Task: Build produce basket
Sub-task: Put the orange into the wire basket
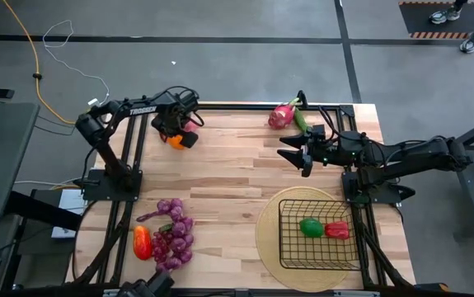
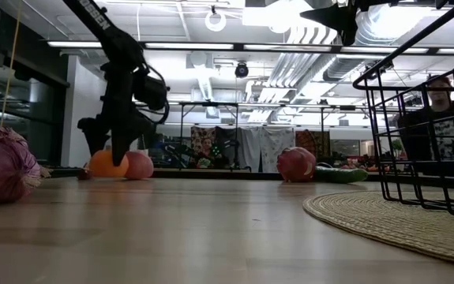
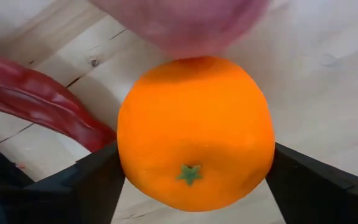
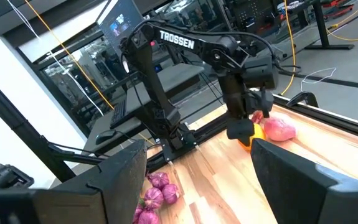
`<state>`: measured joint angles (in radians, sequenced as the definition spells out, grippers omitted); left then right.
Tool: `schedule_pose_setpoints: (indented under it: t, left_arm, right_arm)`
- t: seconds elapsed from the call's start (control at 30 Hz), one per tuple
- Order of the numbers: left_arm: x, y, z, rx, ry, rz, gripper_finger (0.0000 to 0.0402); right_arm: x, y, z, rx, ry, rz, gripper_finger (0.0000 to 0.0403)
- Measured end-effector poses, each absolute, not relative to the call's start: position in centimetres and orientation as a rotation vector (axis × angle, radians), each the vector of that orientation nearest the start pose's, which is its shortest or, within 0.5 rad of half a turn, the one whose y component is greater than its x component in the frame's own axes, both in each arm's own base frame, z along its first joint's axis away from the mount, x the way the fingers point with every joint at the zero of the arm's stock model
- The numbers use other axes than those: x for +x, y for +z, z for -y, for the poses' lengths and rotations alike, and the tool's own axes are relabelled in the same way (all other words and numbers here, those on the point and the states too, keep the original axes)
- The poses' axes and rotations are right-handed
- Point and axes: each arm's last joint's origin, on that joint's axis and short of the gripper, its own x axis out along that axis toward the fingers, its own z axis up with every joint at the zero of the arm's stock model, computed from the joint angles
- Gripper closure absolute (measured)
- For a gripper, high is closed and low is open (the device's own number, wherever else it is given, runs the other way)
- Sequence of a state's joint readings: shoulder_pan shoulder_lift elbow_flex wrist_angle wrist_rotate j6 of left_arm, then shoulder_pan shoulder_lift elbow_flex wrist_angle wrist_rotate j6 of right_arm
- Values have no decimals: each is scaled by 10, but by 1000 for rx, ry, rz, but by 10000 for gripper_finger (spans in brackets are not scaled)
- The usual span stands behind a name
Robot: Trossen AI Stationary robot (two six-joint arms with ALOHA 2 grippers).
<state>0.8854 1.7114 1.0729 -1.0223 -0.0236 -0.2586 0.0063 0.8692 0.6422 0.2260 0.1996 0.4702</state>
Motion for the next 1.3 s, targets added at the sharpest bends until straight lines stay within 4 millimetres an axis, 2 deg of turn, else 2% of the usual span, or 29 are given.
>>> schedule_pose_setpoints:
  t: [0.1, 0.27, 0.5, 0.67, 0.77, 0.9, 1.0, 1.13, 1.3]
  left_arm:
    - [179, 185, -211, -887, 873, -1425, 99]
    - [180, 226, -188, -789, 846, -1277, 94]
    - [194, 295, -131, -533, 699, -875, 91]
    - [215, 325, -89, -293, 609, -629, 91]
    - [229, 330, -70, -157, 561, -575, 91]
    - [249, 324, -56, -65, 475, -574, 91]
    - [263, 317, -50, -41, 422, -576, 91]
    - [281, 308, -47, -53, 344, -557, 91]
    - [298, 301, -49, -75, 306, -509, 91]
  right_arm:
    - [198, 309, 4, 469, -189, 47, 126]
    - [198, 309, 4, 470, -188, 54, 126]
    - [198, 311, 4, 579, -179, 84, 126]
    - [203, 306, 6, 828, -219, 91, 126]
    - [212, 297, 8, 1012, -232, 69, 126]
    - [229, 280, 10, 1172, -228, -16, 126]
    - [242, 269, 11, 1228, -223, -49, 126]
    - [257, 265, 12, 1250, -155, -7, 126]
    - [269, 255, 13, 1304, -125, -18, 126]
